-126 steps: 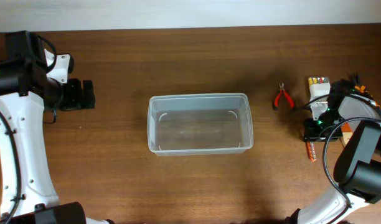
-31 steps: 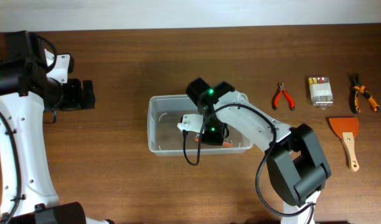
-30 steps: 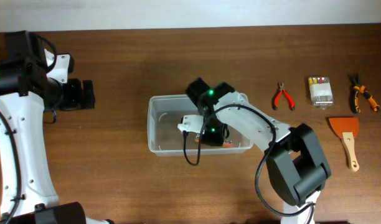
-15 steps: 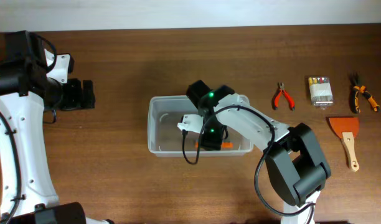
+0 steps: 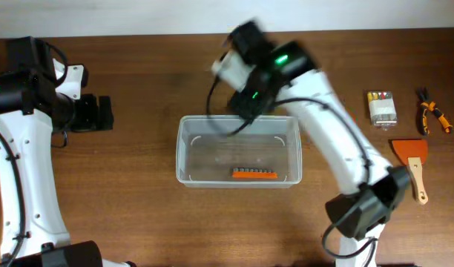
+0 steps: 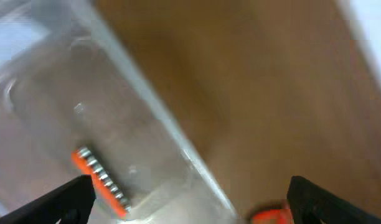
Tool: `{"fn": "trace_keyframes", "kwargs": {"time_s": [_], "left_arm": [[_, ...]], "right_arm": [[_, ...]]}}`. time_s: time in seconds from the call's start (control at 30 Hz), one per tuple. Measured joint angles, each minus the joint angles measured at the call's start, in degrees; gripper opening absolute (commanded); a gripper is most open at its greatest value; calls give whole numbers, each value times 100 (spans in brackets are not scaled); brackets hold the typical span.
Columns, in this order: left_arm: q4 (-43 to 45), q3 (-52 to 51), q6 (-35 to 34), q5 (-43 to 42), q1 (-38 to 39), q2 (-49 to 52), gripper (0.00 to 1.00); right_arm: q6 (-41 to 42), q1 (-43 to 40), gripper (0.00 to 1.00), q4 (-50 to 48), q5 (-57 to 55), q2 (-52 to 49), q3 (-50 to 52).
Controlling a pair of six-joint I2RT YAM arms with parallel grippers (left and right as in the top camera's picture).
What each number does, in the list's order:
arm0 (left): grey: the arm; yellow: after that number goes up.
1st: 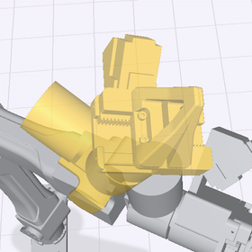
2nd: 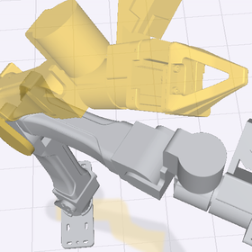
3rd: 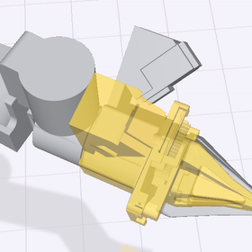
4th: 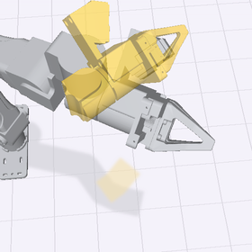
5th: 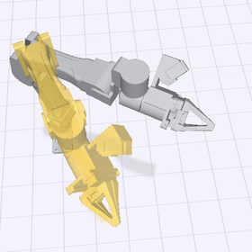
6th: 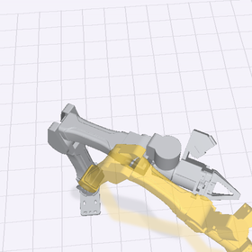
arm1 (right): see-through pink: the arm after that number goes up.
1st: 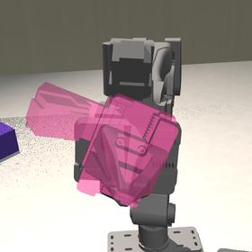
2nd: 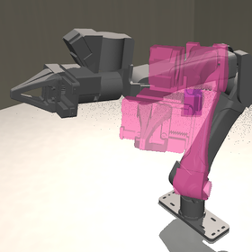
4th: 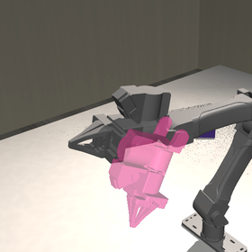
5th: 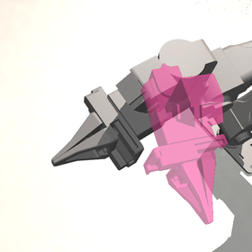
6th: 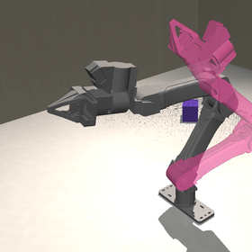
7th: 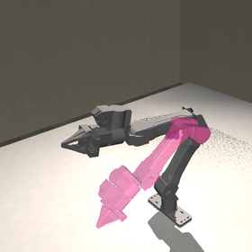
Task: Pack container
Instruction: 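Move the right gripper back toward the red-handled pliers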
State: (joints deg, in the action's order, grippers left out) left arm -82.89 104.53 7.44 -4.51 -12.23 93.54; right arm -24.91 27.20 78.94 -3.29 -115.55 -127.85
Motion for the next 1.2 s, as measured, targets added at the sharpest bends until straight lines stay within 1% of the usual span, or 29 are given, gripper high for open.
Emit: {"fn": "trace_keyframes", "kwargs": {"time_s": [0.1, 0.17, 0.3, 0.43, 0.5, 0.57, 0.63, 0.77, 0.83, 1.0, 1.2], "left_arm": [[-4, 0, 0, 0, 0, 2, 99], [-2, 0, 0, -2, 0, 0, 99], [-2, 0, 0, 0, 0, 0, 99], [-4, 0, 0, 0, 0, 2, 99], [-4, 0, 0, -2, 0, 0, 99], [-2, 0, 0, -2, 0, 2, 99], [-2, 0, 0, -2, 0, 2, 99], [-2, 0, 0, -2, 0, 0, 99], [-2, 0, 0, -2, 0, 2, 99], [-2, 0, 0, -2, 0, 0, 99], [-2, 0, 0, -2, 0, 2, 99]], "right_arm": [[216, -654, 99, 649, -46, 0, -811], [289, -1130, 99, 1075, -79, 9, -1172], [385, -2039, 99, 1720, -90, 20, -1445], [413, -2833, 99, 1744, 520, 17, -1440], [452, -3178, 99, 1513, 907, 24, -1377], [669, -3410, 99, 1207, 1093, 24, -1213], [1233, -3530, 99, 935, 986, 9, -962], [2356, -3580, 99, 833, 669, -170, -540], [2612, -3563, 99, 850, 614, -358, -391], [2673, -3397, 99, 839, 538, -870, -201], [3654, -3088, 99, 802, 315, -1493, -186]]}}
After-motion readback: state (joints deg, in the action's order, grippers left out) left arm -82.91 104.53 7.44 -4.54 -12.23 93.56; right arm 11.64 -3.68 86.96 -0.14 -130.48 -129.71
